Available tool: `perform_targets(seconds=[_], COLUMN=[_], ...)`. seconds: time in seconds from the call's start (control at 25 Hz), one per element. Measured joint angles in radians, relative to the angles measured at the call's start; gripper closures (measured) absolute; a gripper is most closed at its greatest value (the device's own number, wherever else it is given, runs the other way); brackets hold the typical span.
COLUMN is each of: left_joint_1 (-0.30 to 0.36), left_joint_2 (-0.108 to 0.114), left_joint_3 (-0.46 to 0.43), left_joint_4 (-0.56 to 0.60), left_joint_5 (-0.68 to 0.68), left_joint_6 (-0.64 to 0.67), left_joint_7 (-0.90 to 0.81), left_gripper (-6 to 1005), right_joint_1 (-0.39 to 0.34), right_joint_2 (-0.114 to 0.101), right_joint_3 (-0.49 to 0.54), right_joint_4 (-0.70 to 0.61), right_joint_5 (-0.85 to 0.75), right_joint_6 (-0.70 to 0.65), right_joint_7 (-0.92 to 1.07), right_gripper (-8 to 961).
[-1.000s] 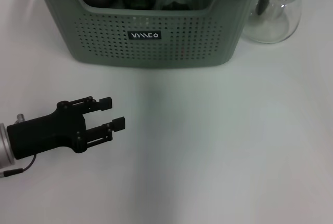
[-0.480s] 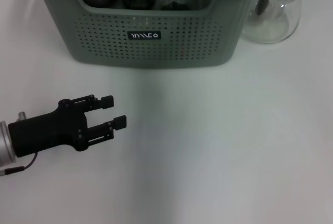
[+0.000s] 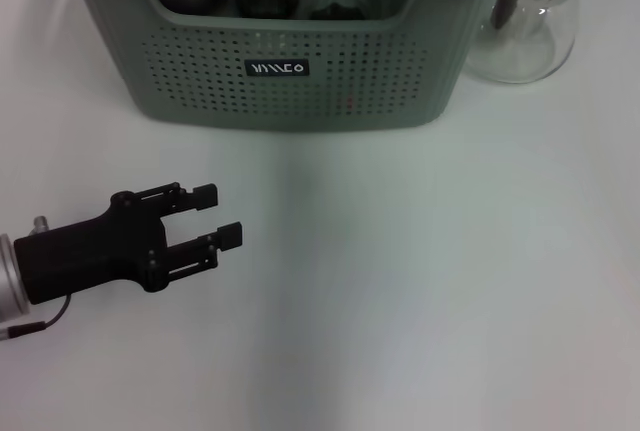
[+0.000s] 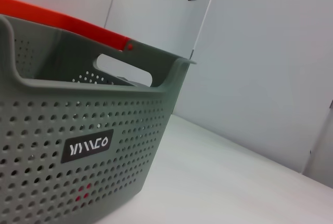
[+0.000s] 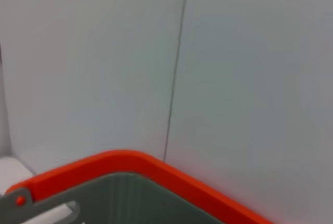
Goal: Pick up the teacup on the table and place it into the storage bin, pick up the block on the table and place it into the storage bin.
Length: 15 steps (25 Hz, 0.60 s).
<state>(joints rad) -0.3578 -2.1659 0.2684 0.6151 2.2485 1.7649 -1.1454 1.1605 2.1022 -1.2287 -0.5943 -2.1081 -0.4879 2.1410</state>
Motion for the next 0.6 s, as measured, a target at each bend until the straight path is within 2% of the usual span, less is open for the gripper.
perform_targets(seconds=[0.08,0.12,0.16,0.4,0.6], left_joint_1=[0.001,0.0,0.0,-0.007,-0.007], left_joint_2=[0.0,0.0,0.0,0.002,0.008], left_joint_3=[0.0,0.0,0.0,0.0,-0.019], left_joint_4=[0.0,0.0,0.0,0.001,0.012], left_joint_5=[-0.001,-0.002,-0.002,-0.003,-0.004], left_joint_6=[0.002,0.002,0.003,0.013,0.052], left_joint_7=[0.002,0.002,0.001,-0.001,-0.001], left_gripper=[373,373,373,373,371], right_joint_1=[-0.047,-0.047,-0.126,-0.232,-0.352], right_joint_2=[0.0,0.0,-0.002,-0.01,-0.006], right_joint_3=[0.0,0.0,0.0,0.012,0.039], right_joint_4=[-0.058,-0.058,-0.163,-0.278,-0.403], right_joint_5=[0.057,0.057,0.178,0.351,0.446], right_joint_6=[-0.027,-0.027,-0.101,-0.233,-0.436], right_joint_7=[-0.022,-0.022,-0.093,-0.201,-0.297], right_gripper=[363,314,265,102,103])
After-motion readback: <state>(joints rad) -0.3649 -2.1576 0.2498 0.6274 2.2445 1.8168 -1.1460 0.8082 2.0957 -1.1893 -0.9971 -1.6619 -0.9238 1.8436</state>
